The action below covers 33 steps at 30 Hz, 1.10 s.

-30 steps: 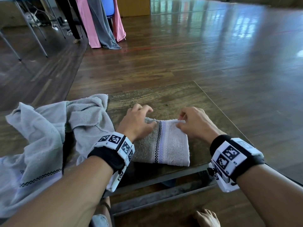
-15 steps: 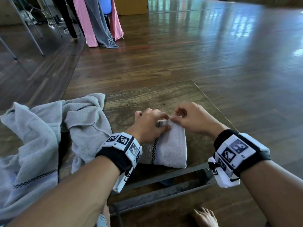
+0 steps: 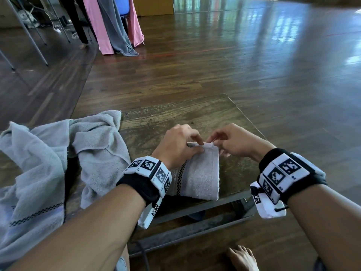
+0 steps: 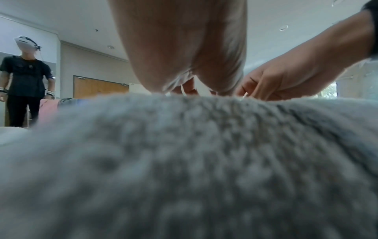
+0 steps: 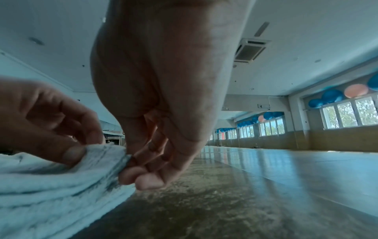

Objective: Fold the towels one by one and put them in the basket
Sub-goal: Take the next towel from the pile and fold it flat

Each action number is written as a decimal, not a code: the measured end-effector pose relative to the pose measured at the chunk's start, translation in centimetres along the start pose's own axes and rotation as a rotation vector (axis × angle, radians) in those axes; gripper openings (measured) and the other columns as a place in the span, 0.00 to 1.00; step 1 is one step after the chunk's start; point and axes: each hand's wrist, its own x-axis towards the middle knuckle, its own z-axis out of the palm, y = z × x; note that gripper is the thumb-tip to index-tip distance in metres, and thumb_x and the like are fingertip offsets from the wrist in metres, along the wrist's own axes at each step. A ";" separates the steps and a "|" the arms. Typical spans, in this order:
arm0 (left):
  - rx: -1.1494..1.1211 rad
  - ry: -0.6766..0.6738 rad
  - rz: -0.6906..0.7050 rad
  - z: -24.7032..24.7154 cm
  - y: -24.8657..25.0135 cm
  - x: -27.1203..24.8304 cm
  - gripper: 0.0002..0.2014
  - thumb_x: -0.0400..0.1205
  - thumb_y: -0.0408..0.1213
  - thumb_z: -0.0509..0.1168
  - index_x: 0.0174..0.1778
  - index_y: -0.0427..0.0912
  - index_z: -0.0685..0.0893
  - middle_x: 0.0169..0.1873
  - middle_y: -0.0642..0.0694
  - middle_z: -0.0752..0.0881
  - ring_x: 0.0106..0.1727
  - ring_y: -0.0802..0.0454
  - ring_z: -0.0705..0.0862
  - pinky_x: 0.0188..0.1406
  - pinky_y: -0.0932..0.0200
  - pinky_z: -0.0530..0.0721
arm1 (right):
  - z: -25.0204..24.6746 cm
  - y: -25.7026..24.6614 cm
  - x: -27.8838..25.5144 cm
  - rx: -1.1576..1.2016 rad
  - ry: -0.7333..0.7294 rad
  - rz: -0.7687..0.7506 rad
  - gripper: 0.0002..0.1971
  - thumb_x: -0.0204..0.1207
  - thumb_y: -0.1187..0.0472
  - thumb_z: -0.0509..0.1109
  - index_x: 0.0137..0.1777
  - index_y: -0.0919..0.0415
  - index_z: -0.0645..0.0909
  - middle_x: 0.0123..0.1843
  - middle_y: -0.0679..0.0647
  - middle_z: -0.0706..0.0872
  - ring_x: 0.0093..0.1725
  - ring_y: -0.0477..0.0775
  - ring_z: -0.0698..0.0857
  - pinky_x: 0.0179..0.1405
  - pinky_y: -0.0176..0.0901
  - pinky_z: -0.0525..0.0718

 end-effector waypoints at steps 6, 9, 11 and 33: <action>-0.051 0.129 -0.002 -0.4 0.0 0.2 0.06 0.74 0.46 0.77 0.39 0.50 0.90 0.41 0.53 0.86 0.48 0.55 0.81 0.47 0.53 0.80 | 0.2 0.9 0.5 -0.047 0.110 0.029 0.12 0.80 0.75 0.67 0.42 0.59 0.85 0.36 0.59 0.92 0.35 0.57 0.91 0.38 0.51 0.91; -0.003 0.115 -0.053 -0.2 -0.1 0.2 0.05 0.75 0.48 0.76 0.39 0.51 0.89 0.38 0.56 0.85 0.41 0.59 0.80 0.41 0.54 0.83 | 0.5 1.2 0.8 -0.008 0.103 0.052 0.10 0.80 0.75 0.66 0.45 0.61 0.85 0.37 0.61 0.92 0.37 0.58 0.93 0.40 0.51 0.93; 0.042 0.084 -0.095 0.1 -0.1 0.1 0.06 0.76 0.49 0.74 0.39 0.53 0.89 0.37 0.57 0.85 0.42 0.58 0.81 0.40 0.53 0.85 | 0.5 1.2 1.0 0.013 0.094 0.053 0.10 0.80 0.75 0.68 0.43 0.60 0.86 0.36 0.60 0.93 0.35 0.55 0.93 0.39 0.48 0.92; 0.277 -0.157 -0.333 -1.6 -2.7 0.3 0.09 0.77 0.53 0.68 0.49 0.56 0.88 0.49 0.55 0.85 0.58 0.50 0.82 0.64 0.44 0.74 | 2.5 0.1 0.2 -0.307 0.203 -0.144 0.07 0.78 0.55 0.78 0.49 0.55 0.84 0.52 0.48 0.83 0.51 0.48 0.81 0.40 0.35 0.74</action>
